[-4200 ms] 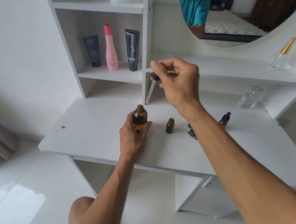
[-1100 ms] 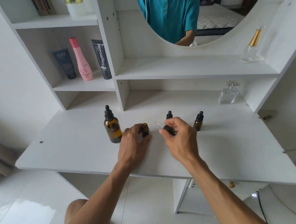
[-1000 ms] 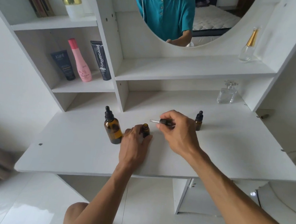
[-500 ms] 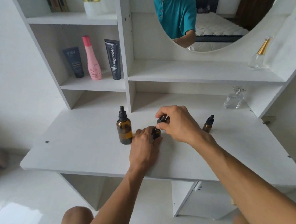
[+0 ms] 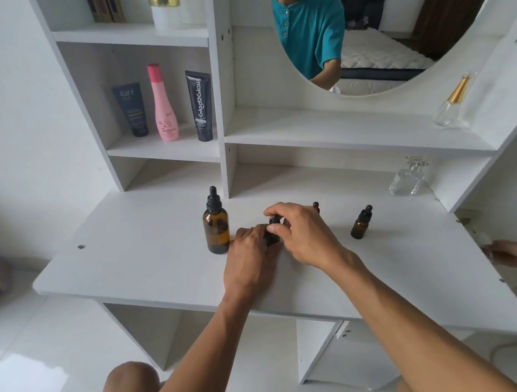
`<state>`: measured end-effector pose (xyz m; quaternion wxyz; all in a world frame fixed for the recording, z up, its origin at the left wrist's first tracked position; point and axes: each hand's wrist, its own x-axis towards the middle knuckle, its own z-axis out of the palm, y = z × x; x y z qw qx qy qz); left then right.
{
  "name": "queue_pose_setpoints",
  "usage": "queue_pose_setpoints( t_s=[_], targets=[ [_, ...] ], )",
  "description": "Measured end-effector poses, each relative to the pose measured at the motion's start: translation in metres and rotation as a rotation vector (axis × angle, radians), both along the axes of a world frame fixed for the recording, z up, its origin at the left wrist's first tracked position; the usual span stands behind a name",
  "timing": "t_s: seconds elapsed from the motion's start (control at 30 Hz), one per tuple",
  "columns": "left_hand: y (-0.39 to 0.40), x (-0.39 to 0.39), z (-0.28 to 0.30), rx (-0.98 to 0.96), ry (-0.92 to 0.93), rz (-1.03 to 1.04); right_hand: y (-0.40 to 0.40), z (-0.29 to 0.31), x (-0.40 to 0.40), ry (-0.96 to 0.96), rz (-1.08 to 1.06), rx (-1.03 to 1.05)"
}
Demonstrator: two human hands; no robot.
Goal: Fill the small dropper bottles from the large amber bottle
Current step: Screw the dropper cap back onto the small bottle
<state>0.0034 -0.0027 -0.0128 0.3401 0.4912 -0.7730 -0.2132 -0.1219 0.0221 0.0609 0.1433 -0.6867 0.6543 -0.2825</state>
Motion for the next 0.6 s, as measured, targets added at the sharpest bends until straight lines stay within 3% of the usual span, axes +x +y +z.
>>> queue_pose_setpoints(
  t_s=[0.4, 0.6],
  targets=[
    [0.0019, 0.0002, 0.0039, 0.008, -0.012, -0.003, 0.0017, 0.0076, -0.0029, 0.001, 0.016, 0.038],
    [0.0005, -0.0001, 0.0008, 0.015, -0.007, 0.013, -0.0032, 0.0044, -0.0025, -0.010, -0.082, 0.007]
  ],
)
